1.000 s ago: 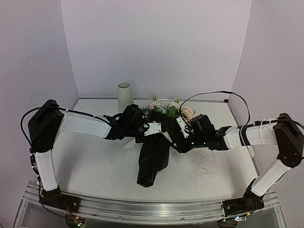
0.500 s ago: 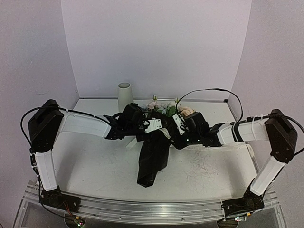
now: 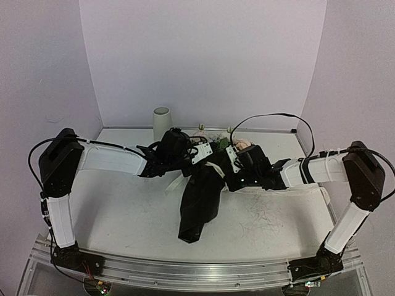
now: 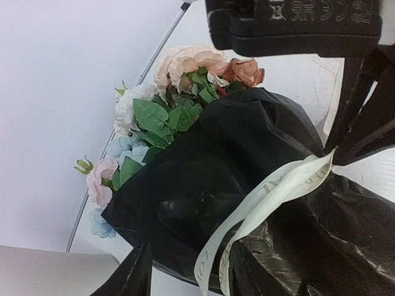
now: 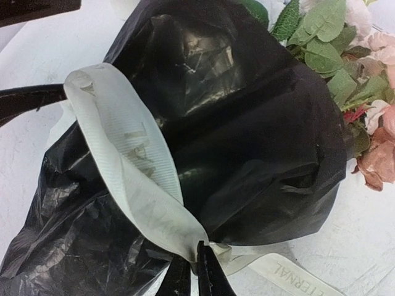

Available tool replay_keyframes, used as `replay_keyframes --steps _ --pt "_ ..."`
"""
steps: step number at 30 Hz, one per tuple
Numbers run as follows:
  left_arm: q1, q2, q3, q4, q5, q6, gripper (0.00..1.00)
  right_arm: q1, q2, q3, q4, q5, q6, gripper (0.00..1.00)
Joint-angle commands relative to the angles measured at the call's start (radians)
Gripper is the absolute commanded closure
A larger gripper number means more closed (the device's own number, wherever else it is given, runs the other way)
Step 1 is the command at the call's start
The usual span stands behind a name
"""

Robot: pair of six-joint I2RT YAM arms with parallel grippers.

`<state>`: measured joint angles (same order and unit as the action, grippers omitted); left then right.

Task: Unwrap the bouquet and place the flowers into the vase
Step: Untie the ribbon from the wrapping paper.

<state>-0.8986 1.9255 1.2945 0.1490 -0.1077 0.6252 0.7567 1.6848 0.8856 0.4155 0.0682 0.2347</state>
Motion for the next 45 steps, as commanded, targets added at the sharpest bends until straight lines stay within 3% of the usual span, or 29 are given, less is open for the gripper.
replay_keyframes --steps 1,5,13,22,27,30,36,41,45 --pt "-0.005 0.004 0.030 0.034 0.039 -0.056 0.55 0.005 -0.033 -0.003 -0.055 0.106 0.059 0.92" --pt "-0.006 -0.017 0.007 0.034 0.030 -0.062 0.54 0.003 -0.039 -0.005 -0.081 0.164 0.088 0.93" --pt "-0.005 -0.002 0.009 0.032 -0.127 -0.143 0.54 -0.002 -0.041 -0.001 -0.154 0.286 0.173 0.92" --pt "-0.004 -0.019 -0.030 0.024 -0.344 -0.242 0.57 -0.058 -0.088 -0.065 -0.196 0.275 0.235 0.88" --pt "-0.005 -0.110 -0.094 0.015 -0.213 -0.270 0.55 -0.068 -0.129 -0.082 -0.196 0.236 0.202 0.73" --pt "-0.004 -0.162 -0.118 0.013 -0.054 -0.240 0.52 -0.068 -0.163 -0.086 -0.173 0.192 0.159 0.63" --pt "-0.005 -0.189 -0.116 0.008 0.141 -0.203 0.42 -0.068 -0.197 -0.088 -0.092 0.008 0.042 0.44" --pt "-0.006 -0.191 -0.121 -0.003 0.260 -0.137 0.37 -0.066 -0.205 -0.102 -0.051 -0.186 -0.027 0.42" --pt "-0.006 -0.173 -0.109 -0.043 0.319 -0.069 0.53 -0.066 -0.189 -0.108 -0.046 -0.276 -0.050 0.51"
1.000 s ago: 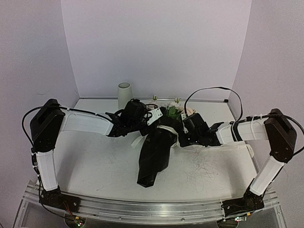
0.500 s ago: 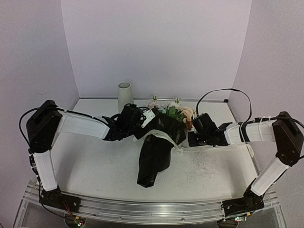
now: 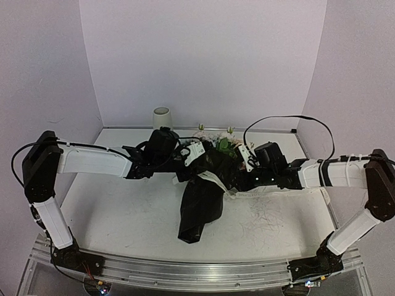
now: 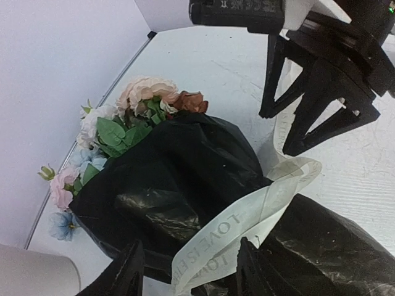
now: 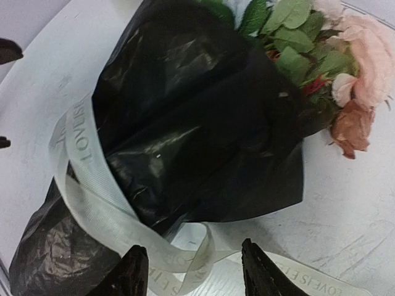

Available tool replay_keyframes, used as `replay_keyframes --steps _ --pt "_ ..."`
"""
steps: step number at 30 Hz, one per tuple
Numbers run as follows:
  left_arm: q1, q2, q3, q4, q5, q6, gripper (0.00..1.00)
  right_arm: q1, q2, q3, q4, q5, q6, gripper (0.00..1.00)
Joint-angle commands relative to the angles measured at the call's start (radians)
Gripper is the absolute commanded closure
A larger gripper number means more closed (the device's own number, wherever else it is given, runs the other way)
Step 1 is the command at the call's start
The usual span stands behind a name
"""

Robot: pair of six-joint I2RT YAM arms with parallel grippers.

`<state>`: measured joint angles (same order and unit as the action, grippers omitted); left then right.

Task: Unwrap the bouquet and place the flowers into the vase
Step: Untie the ribbon from the wrapping paper.

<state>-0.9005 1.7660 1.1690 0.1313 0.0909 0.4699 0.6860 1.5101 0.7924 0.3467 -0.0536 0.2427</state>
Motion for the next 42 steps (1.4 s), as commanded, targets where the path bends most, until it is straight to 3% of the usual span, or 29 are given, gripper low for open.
replay_keyframes --steps 1,5,8,14,22,27,32,35,37,42 --pt "-0.005 -0.008 0.023 -0.040 0.138 0.100 0.56 0.004 -0.010 -0.016 0.023 -0.169 -0.060 0.55" --pt "-0.005 0.010 0.052 -0.105 0.209 0.154 0.60 0.006 -0.005 -0.026 0.023 -0.209 -0.063 0.65" --pt "-0.006 0.016 0.062 -0.152 0.242 0.198 0.61 0.008 -0.010 -0.039 0.023 -0.239 -0.065 0.67" --pt "-0.019 0.029 0.062 -0.187 0.191 0.277 0.55 0.021 0.004 -0.059 0.021 -0.219 -0.046 0.56" --pt "-0.045 0.074 0.094 -0.191 0.026 0.332 0.51 0.032 0.050 -0.040 0.014 -0.153 -0.045 0.54" --pt "-0.049 0.087 0.110 -0.190 0.001 0.338 0.51 0.039 0.084 -0.019 0.002 -0.128 -0.046 0.55" --pt "-0.049 0.103 0.133 -0.188 -0.018 0.337 0.54 0.043 0.093 -0.012 -0.002 -0.117 -0.048 0.68" --pt "-0.051 0.115 0.144 -0.184 -0.012 0.347 0.54 0.043 0.093 -0.005 -0.010 -0.119 -0.043 0.91" --pt "-0.050 0.128 0.154 -0.182 -0.010 0.352 0.58 0.043 0.091 -0.001 -0.013 -0.123 -0.042 0.99" --pt "-0.053 0.151 0.177 -0.183 -0.016 0.356 0.71 0.043 0.081 0.003 -0.017 -0.119 -0.038 1.00"
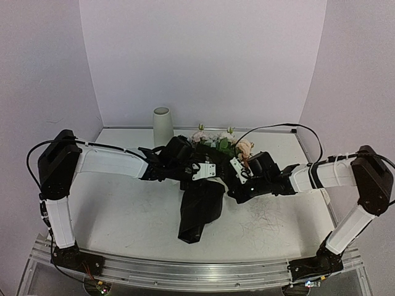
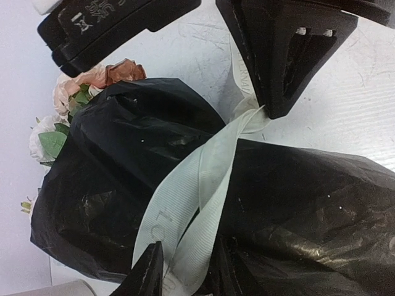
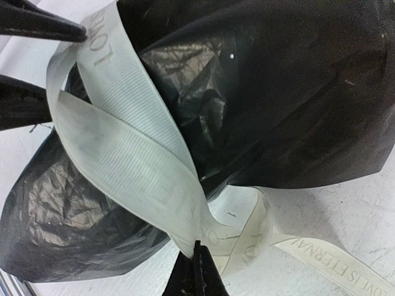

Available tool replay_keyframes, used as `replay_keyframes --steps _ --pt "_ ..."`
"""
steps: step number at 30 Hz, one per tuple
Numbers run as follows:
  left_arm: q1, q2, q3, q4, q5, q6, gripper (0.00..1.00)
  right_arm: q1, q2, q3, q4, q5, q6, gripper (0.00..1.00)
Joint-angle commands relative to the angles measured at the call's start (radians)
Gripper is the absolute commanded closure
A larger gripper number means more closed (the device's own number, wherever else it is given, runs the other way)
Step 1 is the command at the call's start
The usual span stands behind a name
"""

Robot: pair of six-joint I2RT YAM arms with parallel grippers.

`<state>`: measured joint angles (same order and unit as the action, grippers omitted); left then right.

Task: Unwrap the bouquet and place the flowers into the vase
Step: Untie the ribbon from the wrapping paper.

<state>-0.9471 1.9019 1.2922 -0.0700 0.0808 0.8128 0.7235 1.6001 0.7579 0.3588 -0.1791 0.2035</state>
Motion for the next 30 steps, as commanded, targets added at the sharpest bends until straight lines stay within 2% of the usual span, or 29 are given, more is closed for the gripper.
replay_keyframes --steps 1,7,20,30 --pt "-0.007 0.016 0.056 0.019 -0.006 0.015 0.74 0.005 -0.013 0.037 -0.029 0.009 0.002 1.00" --pt "-0.007 0.018 0.068 0.018 -0.052 0.011 0.99 0.005 -0.036 0.036 -0.031 0.043 0.015 1.00" --pt "0.009 -0.067 0.014 0.035 -0.108 -0.154 1.00 0.003 -0.034 0.041 -0.106 0.377 0.135 0.97" --pt "0.097 -0.124 -0.041 0.045 -0.130 -0.412 1.00 -0.017 0.003 0.041 -0.145 0.419 0.203 0.94"
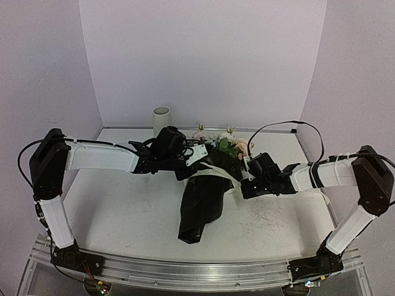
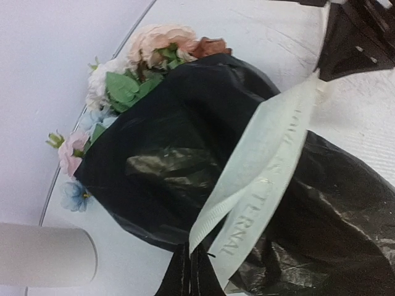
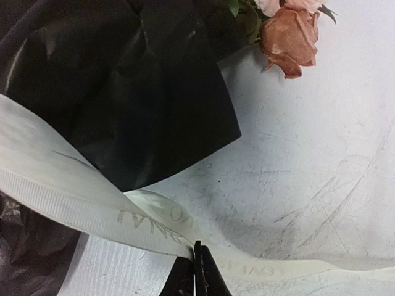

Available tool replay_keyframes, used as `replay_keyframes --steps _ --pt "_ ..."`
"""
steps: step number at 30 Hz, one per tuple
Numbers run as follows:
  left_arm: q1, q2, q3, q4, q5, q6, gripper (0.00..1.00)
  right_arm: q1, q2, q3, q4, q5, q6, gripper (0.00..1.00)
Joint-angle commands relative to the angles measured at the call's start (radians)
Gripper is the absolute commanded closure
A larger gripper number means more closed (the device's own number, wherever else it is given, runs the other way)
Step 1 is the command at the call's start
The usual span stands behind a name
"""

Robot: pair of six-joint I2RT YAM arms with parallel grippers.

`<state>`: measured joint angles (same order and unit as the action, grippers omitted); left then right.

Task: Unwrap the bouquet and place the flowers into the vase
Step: Untie the ribbon from the wrapping paper.

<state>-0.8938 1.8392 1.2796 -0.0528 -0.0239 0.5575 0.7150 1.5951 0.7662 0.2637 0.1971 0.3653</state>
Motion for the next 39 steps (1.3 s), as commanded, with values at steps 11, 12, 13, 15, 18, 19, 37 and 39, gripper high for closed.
replay_keyframes --steps 11,12,13,15,18,19,37,39 --pt "0.104 -0.141 -0.248 0.191 -0.077 -0.359 0.82 -0.009 0.013 0.044 -0.064 0.050 0.019 0.89" --pt "0.105 -0.154 -0.271 0.211 -0.097 -0.367 0.81 -0.009 0.010 0.046 -0.068 0.059 0.015 0.86" --pt "0.107 -0.164 -0.289 0.225 -0.116 -0.371 0.80 -0.009 0.007 0.048 -0.072 0.069 0.012 0.80" --pt "0.108 -0.168 -0.302 0.232 -0.167 -0.391 0.78 -0.009 -0.003 0.049 -0.078 0.085 0.005 0.71" --pt "0.110 -0.159 -0.310 0.234 -0.215 -0.418 0.73 -0.009 -0.024 0.048 -0.079 0.088 -0.015 0.63" --pt "0.110 -0.160 -0.314 0.238 -0.217 -0.423 0.71 -0.009 -0.031 0.050 -0.075 0.073 -0.026 0.60" --pt "0.113 -0.358 -0.439 0.507 -0.112 -0.509 0.02 0.001 -0.161 0.040 0.043 -0.240 -0.247 0.17" --pt "0.113 -0.340 -0.430 0.505 0.012 -0.439 0.05 0.001 -0.138 0.054 0.043 -0.282 -0.257 0.38"
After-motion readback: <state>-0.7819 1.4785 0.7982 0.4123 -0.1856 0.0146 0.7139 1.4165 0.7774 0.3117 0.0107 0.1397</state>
